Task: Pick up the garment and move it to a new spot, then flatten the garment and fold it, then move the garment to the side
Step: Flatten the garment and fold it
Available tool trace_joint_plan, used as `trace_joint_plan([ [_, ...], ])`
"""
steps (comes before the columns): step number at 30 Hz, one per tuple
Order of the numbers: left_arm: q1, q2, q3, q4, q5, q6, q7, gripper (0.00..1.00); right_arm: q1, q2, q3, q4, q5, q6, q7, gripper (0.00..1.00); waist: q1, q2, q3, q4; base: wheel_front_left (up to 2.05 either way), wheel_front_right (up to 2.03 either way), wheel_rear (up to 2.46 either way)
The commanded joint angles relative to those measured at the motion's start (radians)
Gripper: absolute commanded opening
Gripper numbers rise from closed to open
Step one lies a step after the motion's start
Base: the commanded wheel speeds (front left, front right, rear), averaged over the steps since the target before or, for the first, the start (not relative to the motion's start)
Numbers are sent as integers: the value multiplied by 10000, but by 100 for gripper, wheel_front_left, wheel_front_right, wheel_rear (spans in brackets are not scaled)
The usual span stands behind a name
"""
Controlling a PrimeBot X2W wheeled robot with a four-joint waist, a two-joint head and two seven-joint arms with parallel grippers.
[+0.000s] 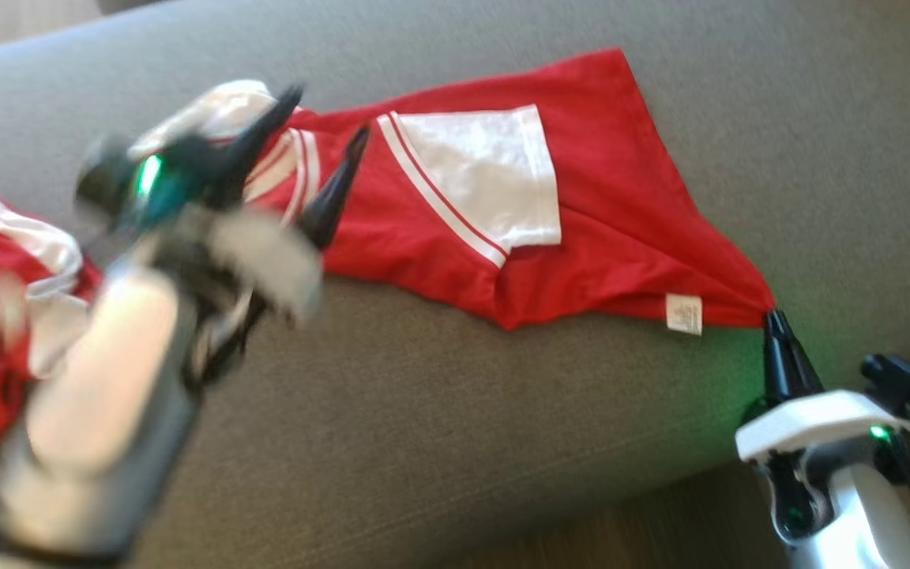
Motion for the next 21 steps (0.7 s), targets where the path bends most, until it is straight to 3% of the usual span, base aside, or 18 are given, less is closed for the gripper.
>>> trace_joint_plan([
  [1, -1440, 644, -612, -176, -592, -51, 768, 100, -442, -56, 418, -421, 126, -2, -53, 0, 0, 0, 538, -342, 0, 0, 0],
  [7, -5475, 2086, -4260, 698, -3412, -58, 3001, 100, -1056, -56, 1190, -802, 737, -2, -53, 0, 0, 0, 1805, -1048, 0, 0, 0],
  [13, -8120, 2590, -7283, 1826, -4059, -60, 2965, 100, -1436, -56, 1844, -1000, 1477, -2, -53, 0, 0, 0, 2818, -1719, 0, 0, 0],
  [21, -9630, 2479, -8339, 2708, -4300, -60, 2442, 100, -1710, -56, 2306, -1146, 2136, -2, -53, 0, 0, 0, 3583, -2422, 0, 0, 0],
])
